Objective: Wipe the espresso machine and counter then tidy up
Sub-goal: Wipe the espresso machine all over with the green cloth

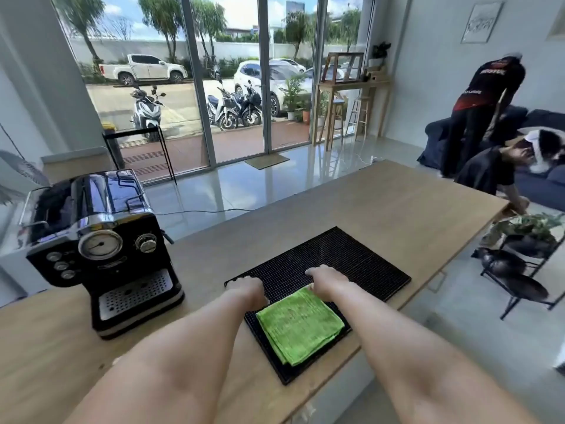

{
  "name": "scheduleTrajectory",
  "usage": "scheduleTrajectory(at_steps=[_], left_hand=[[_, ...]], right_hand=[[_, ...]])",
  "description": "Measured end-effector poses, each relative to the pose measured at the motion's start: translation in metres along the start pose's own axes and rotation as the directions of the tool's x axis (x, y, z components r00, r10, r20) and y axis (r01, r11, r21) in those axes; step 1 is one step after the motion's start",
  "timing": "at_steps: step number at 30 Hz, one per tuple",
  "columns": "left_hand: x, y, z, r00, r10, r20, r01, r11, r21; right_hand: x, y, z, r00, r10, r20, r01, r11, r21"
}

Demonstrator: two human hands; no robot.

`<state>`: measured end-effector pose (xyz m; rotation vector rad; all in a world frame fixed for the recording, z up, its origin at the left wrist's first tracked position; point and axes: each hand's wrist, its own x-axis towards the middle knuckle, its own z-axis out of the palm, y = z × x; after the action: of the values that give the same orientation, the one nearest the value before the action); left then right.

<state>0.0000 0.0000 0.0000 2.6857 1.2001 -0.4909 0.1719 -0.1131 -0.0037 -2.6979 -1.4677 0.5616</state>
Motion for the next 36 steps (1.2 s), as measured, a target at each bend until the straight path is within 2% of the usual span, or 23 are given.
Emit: scheduleTrajectory(at_steps=[3, 10, 16, 18, 20, 23, 24, 26, 29, 36], left_hand=[[-0.005, 0.001, 0.021, 0.999, -0.016, 0.046, 0.015, 1.0, 0.009], [-0.003, -0.005, 0.051, 0.994, -0.112, 0.011, 0.112, 0.976, -0.188], [-0.007, -0.006, 0.049, 0.994, -0.105, 0.002, 0.097, 0.914, -0.394], [-0.01, -0.003, 0.049, 0.995, -0.1, 0.0, 0.084, 0.839, -0.538], [-0.017, -0.006, 0.042, 0.994, -0.113, -0.011, 0.071, 0.692, -0.718], [-0.026, -0.007, 0.017, 0.991, -0.123, -0.048, 0.013, 0.45, -0.893], [-0.031, -0.013, 0.005, 0.986, -0.15, -0.078, -0.013, 0.391, -0.92], [-0.04, -0.027, -0.019, 0.97, -0.187, -0.153, -0.086, 0.323, -0.942], [-0.055, -0.052, -0.051, 0.941, -0.192, -0.28, -0.194, 0.374, -0.907], [-0.108, -0.106, -0.116, 0.839, -0.189, -0.51, -0.41, 0.396, -0.821]], right_hand=[[0.0, 0.001, 0.02, 1.0, -0.01, 0.0, 0.01, 0.997, -0.07], [0.004, -0.002, 0.047, 0.997, -0.043, 0.064, 0.053, 0.984, -0.168], [-0.001, -0.01, 0.047, 0.99, -0.076, -0.12, 0.069, 0.996, -0.064], [-0.005, -0.01, 0.04, 0.993, -0.031, -0.116, 0.037, 0.998, 0.046], [-0.004, -0.015, 0.033, 0.994, 0.02, -0.111, 0.006, 0.972, 0.233], [-0.005, -0.017, 0.019, 0.993, 0.055, -0.102, 0.005, 0.86, 0.51], [-0.007, -0.024, 0.011, 0.994, 0.041, -0.102, 0.023, 0.83, 0.558], [-0.013, -0.041, -0.006, 0.994, 0.002, -0.11, 0.059, 0.834, 0.549], [-0.019, -0.068, -0.03, 0.972, 0.05, -0.229, 0.083, 0.838, 0.539], [-0.042, -0.159, -0.081, 0.872, 0.128, -0.473, 0.317, 0.59, 0.743]])
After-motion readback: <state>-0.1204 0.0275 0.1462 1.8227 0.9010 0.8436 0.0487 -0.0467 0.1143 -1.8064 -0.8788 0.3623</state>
